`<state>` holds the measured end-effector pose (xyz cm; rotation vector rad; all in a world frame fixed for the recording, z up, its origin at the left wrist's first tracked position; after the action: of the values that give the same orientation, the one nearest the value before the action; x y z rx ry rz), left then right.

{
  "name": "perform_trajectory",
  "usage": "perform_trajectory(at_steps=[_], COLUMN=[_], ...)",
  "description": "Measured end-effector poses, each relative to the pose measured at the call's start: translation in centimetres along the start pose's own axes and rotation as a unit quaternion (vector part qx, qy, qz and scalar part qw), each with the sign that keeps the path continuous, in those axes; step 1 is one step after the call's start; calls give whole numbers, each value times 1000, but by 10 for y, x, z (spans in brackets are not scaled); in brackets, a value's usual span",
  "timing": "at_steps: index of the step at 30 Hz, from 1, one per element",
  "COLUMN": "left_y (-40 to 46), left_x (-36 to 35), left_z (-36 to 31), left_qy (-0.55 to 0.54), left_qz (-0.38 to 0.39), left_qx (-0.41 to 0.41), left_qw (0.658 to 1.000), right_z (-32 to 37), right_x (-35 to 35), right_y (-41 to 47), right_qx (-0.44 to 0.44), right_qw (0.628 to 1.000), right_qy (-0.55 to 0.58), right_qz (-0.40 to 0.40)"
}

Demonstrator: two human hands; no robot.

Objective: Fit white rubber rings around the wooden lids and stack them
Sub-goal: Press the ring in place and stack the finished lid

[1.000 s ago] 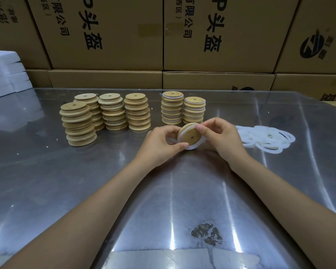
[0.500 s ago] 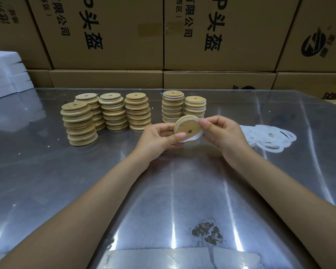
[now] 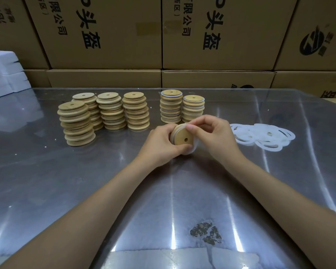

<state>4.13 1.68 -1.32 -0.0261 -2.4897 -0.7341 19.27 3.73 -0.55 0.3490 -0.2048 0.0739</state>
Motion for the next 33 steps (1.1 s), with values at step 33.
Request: perform_trajectory(at_steps=[33], left_y=[1], left_x=[7], left_z=[1], left_qy=[-214], left_qz=[-76], left_qx=[53], left_qw=[972], right_z=[0], right_x=[-5], right_y=[-4], right_qx=[-54], right_qw=[997], right_qy=[56], right_qz=[13])
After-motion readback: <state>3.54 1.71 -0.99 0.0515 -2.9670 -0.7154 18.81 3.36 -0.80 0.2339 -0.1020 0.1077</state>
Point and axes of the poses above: each hand's wrist, its own y-axis towards the middle knuckle, its own x-axis out of the back of the hand, z = x × y, the point moved 1 cm from there along y, towards the middle knuckle, and after that the axes turned 10 degrees about -x, right-handed, at the moved point
